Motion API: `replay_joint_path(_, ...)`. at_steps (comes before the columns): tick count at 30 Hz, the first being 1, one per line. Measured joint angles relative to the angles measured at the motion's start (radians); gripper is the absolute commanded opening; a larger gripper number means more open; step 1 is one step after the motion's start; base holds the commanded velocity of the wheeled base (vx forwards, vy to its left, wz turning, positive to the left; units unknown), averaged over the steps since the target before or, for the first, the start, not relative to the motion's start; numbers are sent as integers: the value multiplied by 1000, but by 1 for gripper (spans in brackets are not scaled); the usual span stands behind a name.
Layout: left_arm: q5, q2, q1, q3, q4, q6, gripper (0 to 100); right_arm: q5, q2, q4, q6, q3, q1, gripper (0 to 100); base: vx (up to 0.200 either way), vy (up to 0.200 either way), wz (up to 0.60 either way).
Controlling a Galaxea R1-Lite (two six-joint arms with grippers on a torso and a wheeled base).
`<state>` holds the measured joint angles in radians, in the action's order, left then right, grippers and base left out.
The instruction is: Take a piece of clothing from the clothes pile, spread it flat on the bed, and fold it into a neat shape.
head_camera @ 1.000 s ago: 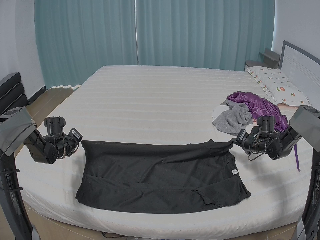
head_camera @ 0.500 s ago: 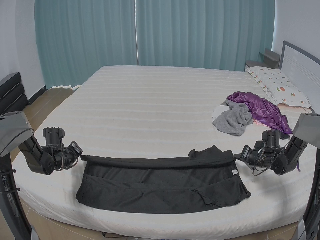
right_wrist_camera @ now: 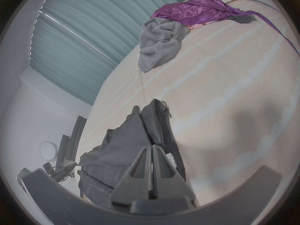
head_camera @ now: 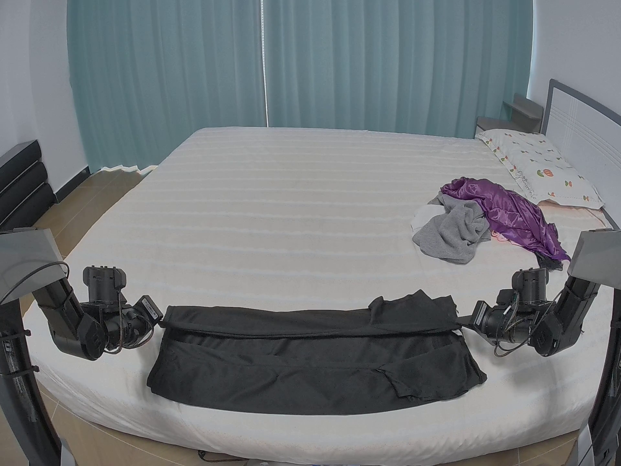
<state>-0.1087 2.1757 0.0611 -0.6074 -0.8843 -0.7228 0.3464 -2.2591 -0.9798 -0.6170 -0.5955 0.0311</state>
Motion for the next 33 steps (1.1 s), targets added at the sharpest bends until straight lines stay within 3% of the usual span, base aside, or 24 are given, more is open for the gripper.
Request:
replay_joint_path(12, 0, -15, 6, 15, 0, 0, 0, -1, 11, -88, 7, 69, -1, 0, 0, 0, 0)
replay_joint_path(21, -3, -11, 5, 45, -1, 4, 0, -7, -24, -116, 98, 113, 5, 0, 0, 0, 0)
replay_joint_path(22, -3, -11, 5, 49, -1, 8, 0, -8, -27, -116, 108, 115, 5, 100, 0, 0, 0)
replay_joint_path(24, -3, -9, 3, 56, -1, 11, 0, -9, -35, -117, 116, 119, 6, 100, 0, 0, 0)
replay_joint_path(25, -4, -9, 3, 58, 0, 11, 100, -9, -37, -121, 116, 119, 7, 100, 0, 0, 0)
replay_joint_path(33, -11, -15, 1, 57, -1, 3, 100, -2, -14, -139, 72, 89, 4, 100, 0, 0, 0)
